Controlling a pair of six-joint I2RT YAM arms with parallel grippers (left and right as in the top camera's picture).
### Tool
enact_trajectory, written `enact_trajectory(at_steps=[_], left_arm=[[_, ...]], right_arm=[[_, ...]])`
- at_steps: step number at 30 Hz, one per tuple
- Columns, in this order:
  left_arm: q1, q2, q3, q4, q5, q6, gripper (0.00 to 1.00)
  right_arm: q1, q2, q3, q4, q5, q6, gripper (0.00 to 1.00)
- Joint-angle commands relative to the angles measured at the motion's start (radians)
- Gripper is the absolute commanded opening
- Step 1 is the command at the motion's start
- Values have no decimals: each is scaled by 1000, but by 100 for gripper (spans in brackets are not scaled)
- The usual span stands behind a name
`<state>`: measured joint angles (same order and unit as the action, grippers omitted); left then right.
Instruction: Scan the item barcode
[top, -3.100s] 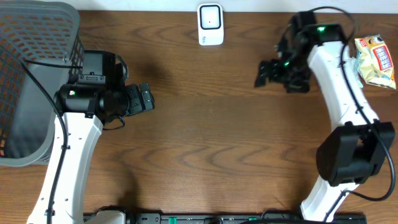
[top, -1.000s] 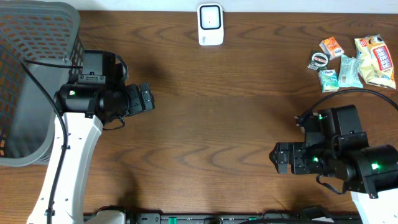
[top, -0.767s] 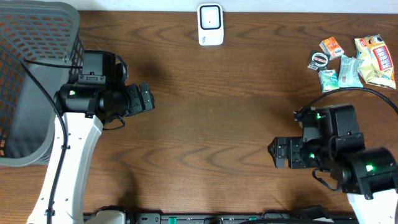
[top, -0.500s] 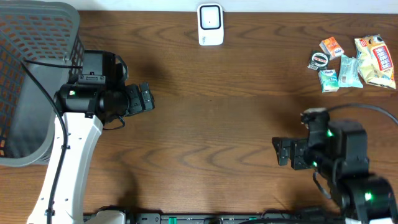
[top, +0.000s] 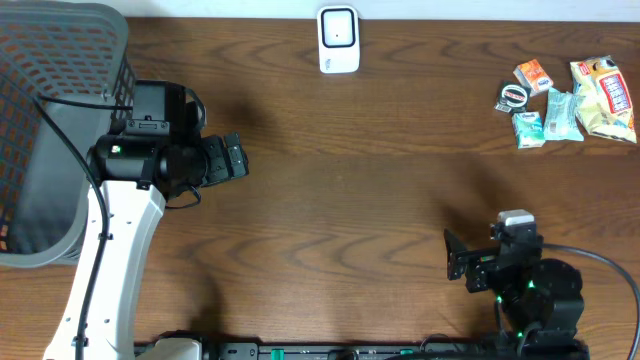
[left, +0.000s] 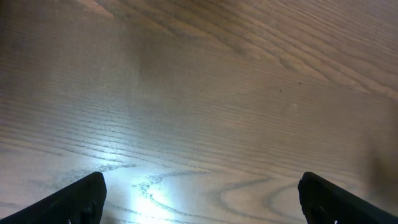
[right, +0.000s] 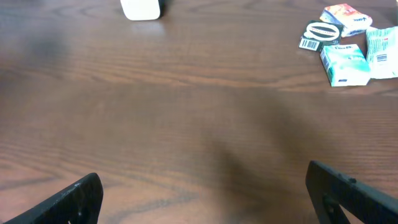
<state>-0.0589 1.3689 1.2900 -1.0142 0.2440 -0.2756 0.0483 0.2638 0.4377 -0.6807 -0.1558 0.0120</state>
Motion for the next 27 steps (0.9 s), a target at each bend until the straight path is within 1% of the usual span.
enact_trajectory(at_steps=[1, 8, 14, 20, 25, 27], left_arm=[[5, 0, 3, -2, -6, 10, 98], [5, 0, 3, -2, -6, 10, 98], [5, 0, 3, -2, -6, 10, 97], [5, 0, 3, -2, -6, 10, 98], [5, 0, 3, -2, -6, 10, 98], [5, 0, 3, -2, -6, 10, 98]], right_arm=[[-8, -95, -90, 70, 7, -60, 99], [-8, -193, -208, 219, 3, -58, 99], [-16, -241, -283, 305, 3, -58, 99], [-30, -259, -361, 435, -5, -58, 99], [-30, -258, -381, 505, -5, -58, 99], [-30, -258, -396, 567, -3, -61, 99]])
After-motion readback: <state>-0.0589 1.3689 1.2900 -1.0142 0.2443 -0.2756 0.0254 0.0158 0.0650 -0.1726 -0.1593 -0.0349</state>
